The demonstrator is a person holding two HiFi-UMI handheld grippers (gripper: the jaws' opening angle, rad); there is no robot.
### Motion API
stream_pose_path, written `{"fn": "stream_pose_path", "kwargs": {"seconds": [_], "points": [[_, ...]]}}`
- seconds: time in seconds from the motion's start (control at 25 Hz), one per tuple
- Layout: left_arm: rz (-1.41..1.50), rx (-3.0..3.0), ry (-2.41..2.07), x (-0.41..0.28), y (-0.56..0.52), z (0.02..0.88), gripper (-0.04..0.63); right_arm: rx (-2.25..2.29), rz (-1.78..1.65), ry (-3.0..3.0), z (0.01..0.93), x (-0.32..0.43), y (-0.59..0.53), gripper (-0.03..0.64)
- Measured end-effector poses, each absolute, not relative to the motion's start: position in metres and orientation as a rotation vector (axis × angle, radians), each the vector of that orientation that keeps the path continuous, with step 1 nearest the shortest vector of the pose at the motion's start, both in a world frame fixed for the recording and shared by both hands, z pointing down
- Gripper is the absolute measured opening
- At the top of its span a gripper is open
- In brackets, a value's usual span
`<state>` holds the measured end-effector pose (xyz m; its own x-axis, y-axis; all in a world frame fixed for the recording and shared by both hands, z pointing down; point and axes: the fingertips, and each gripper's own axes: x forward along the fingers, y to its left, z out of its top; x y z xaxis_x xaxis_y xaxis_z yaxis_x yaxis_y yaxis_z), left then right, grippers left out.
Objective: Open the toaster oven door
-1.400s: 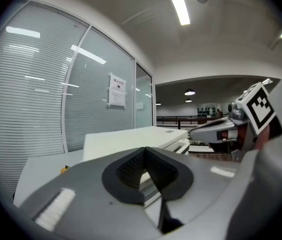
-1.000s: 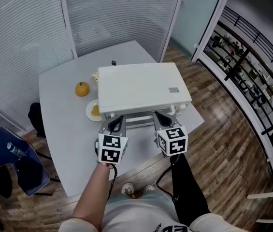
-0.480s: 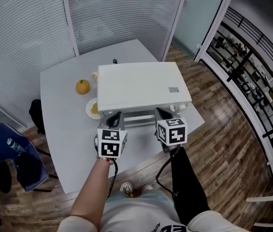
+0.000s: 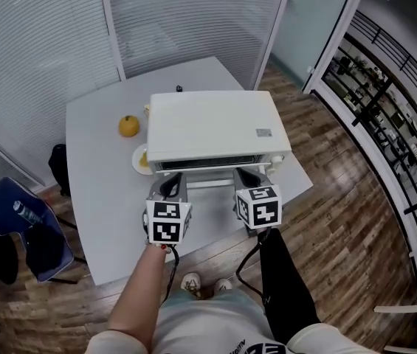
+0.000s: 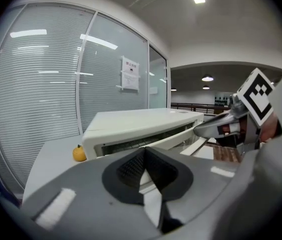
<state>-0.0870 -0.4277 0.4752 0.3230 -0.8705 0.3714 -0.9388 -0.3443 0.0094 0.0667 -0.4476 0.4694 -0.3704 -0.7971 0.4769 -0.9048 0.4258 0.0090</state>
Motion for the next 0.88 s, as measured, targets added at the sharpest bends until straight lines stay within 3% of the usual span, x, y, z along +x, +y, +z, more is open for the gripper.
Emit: {"fn": "stream_pose_path", "kwargs": {"seconds": [0.88], "points": [[0.544,2.322,-1.616,-0.053,-0.334,0.542,0.055,1.299,0.377,-2.271,0.536,0.089,-0.352,0.003]]}}
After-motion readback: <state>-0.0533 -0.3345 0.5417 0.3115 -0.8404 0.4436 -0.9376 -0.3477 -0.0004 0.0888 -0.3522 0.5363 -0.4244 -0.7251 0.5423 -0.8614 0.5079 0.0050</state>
